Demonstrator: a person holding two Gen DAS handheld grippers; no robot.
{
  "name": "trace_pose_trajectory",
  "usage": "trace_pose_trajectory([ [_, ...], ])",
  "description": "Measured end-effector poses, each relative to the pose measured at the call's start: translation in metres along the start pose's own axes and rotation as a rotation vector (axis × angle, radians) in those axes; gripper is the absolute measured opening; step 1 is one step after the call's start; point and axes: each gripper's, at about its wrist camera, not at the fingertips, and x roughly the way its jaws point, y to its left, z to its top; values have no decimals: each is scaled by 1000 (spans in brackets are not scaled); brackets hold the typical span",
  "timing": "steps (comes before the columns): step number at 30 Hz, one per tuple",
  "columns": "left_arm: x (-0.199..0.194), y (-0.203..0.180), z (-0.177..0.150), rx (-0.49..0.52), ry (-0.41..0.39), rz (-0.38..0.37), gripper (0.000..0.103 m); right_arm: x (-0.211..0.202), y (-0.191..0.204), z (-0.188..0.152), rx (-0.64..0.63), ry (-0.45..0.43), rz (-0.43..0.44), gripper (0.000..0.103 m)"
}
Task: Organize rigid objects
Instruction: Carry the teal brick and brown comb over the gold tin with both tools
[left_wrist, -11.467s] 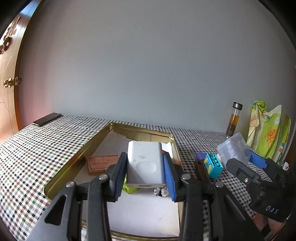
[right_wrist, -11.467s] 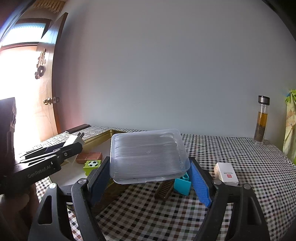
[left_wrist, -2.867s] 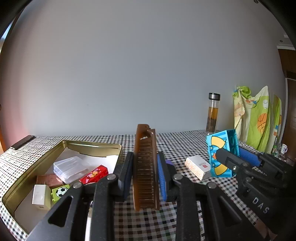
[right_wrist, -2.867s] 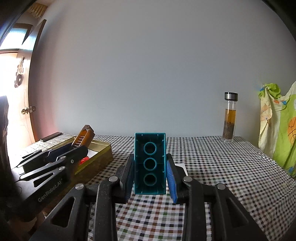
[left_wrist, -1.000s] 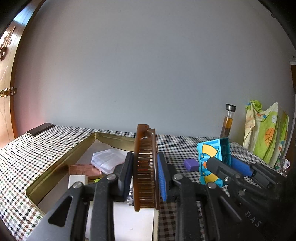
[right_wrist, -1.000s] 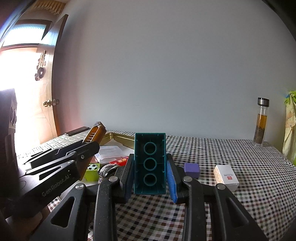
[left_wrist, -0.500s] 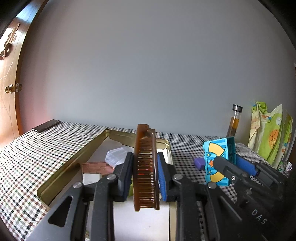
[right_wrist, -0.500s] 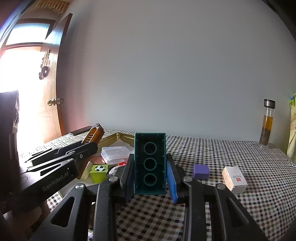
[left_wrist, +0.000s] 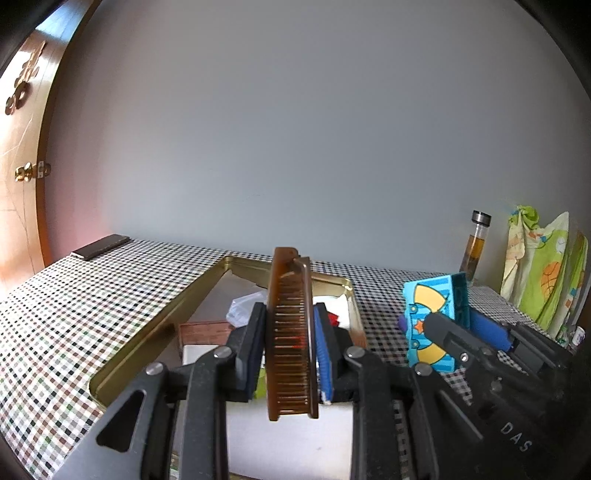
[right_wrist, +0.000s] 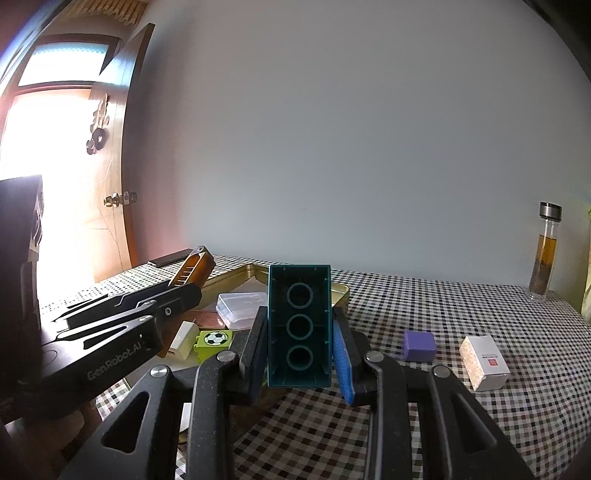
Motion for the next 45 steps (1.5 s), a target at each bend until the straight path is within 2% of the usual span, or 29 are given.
trace_pose_trajectory([
  [21,4,18,2,-16,20,21,24,8,12,3,-15,16,39,34],
  [24,4,22,2,-8,24,44,24,10,13,4,-16,20,44,34],
  [30,11,36,1,-18,61,64,24,16,20,8,-27,28,50,34],
  [45,30,45,8,17,166,74,24,48,40,12,-45,96,87,34],
])
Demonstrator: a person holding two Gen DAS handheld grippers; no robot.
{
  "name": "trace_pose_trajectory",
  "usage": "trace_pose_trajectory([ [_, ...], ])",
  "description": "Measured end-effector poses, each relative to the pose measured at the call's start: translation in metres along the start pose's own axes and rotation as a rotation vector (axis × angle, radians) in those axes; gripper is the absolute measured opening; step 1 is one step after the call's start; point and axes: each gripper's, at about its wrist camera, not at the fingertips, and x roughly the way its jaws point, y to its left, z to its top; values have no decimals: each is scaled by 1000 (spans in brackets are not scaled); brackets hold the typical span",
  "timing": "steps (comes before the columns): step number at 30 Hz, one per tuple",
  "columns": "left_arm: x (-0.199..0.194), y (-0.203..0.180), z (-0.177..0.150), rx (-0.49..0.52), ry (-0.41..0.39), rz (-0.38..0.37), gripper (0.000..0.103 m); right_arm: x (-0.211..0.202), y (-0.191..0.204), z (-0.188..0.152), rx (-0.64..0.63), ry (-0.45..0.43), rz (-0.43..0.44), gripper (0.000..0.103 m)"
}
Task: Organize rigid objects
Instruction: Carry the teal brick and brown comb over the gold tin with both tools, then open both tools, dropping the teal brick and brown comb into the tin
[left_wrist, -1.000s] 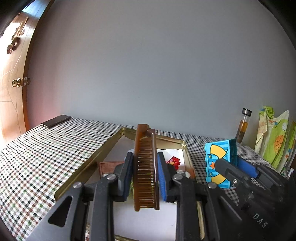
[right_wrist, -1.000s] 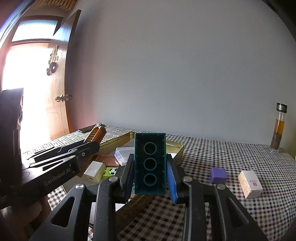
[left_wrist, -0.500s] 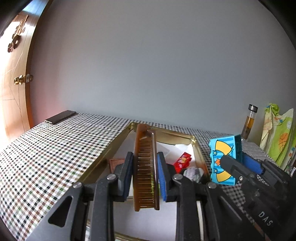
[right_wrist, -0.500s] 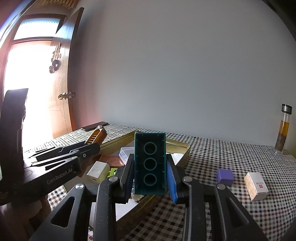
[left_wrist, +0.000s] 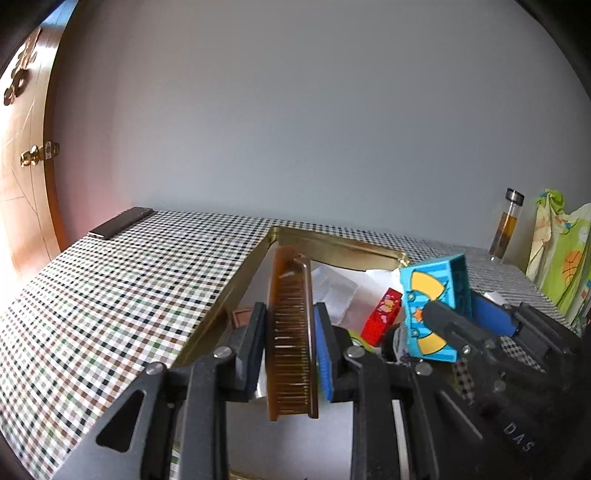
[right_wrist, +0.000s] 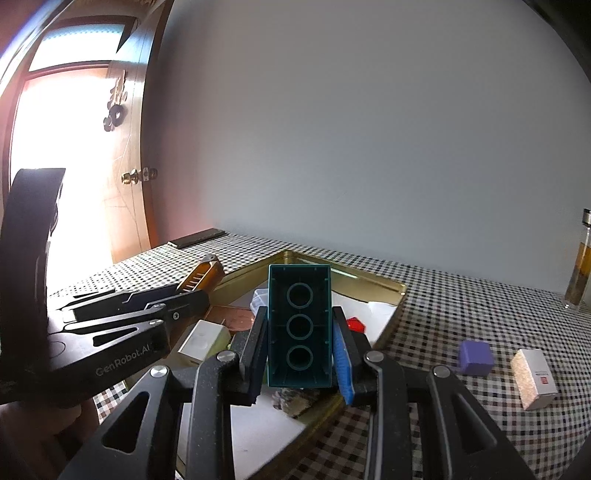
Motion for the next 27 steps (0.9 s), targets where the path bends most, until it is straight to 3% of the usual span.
trace_pose_trajectory([
  [15,15,-4,20,99,108,11,24,32,-11,34,78,155,67,34],
  [20,25,3,25,79,161,-23,24,48,-10,36,71,230,60,34],
  [27,36,2,24,91,208,-33,24,56,-12,33,54,269,63,34],
])
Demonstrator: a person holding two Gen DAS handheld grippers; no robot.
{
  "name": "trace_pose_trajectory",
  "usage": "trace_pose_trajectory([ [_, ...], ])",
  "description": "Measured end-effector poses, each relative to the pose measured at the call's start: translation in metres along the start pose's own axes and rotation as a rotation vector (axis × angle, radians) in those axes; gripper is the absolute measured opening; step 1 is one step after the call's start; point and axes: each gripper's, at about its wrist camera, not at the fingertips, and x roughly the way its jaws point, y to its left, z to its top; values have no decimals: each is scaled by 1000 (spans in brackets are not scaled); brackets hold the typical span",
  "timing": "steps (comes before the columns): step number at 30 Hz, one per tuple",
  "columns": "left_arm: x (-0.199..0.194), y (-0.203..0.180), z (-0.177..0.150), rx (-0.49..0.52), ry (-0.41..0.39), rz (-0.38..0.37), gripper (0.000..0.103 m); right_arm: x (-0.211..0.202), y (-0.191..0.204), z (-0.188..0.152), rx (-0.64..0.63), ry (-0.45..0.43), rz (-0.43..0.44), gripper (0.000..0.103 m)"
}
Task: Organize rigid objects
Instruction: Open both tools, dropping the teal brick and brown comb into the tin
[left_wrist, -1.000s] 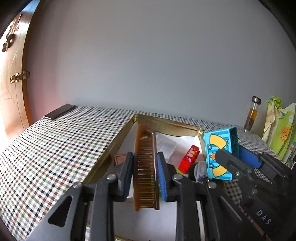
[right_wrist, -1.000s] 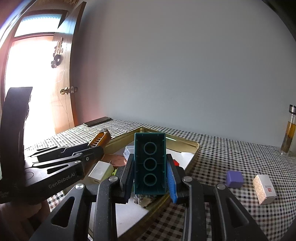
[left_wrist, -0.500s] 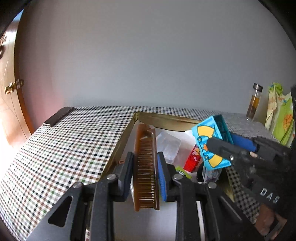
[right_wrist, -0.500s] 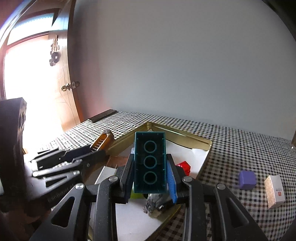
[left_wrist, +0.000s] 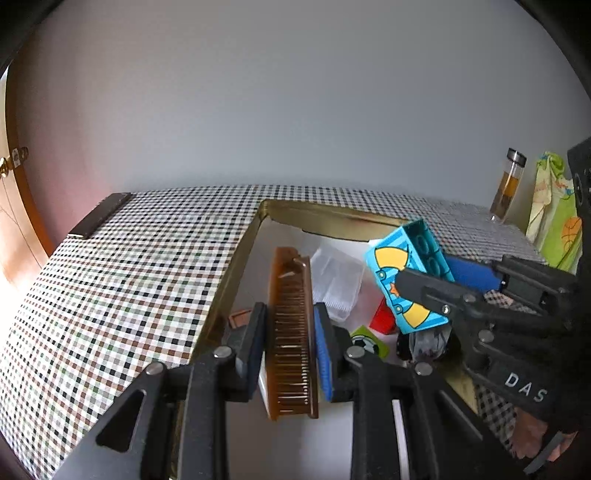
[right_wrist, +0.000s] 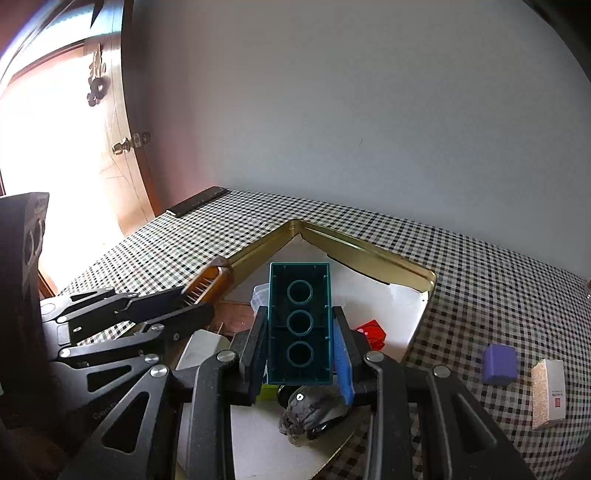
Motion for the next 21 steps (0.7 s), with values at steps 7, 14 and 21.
trace_pose_trajectory([
  [7,0,0,-1,14,-2,44,28,4,0,-2,-7,21,20,35],
  [14,-13,6,-6,-18,-46,114,84,-9,-4,-6,0,-35,39,60],
  [21,-24,-11,-7,-23,-97,120,102,-36,-21,-10,37,-106,27,76],
])
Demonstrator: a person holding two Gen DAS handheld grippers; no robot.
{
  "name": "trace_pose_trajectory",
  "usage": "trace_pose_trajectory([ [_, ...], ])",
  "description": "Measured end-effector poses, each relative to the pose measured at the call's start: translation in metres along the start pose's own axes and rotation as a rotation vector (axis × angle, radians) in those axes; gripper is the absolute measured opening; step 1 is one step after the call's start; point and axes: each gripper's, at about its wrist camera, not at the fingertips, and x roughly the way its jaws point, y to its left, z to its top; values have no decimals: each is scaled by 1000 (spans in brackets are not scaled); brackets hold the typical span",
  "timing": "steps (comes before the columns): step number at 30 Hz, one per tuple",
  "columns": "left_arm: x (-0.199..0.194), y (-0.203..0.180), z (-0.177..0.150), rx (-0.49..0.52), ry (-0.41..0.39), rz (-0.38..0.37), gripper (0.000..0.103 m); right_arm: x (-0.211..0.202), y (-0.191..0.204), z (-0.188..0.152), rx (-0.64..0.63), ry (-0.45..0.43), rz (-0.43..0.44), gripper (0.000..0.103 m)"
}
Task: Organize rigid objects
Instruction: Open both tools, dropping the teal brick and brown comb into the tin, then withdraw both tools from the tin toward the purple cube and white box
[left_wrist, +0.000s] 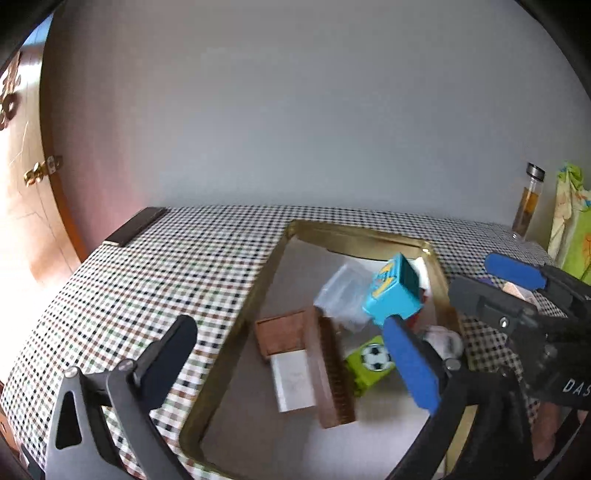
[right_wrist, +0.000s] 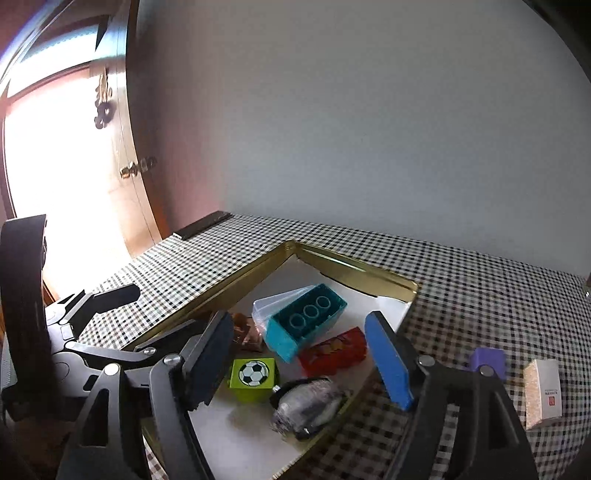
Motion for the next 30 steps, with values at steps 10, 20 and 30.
trace_pose_trajectory([
  [10,-6,-43,6,32,-17,-9,102,-23,-39,-9,72,-25,-52,77],
  [20,-7,-112,20,41,-38,-167,102,-65,-128,-31,169,-52,-251,77],
  [30,30,-186,22,142,41,-201,102,-54,-192,-47,207,91,-389,77],
])
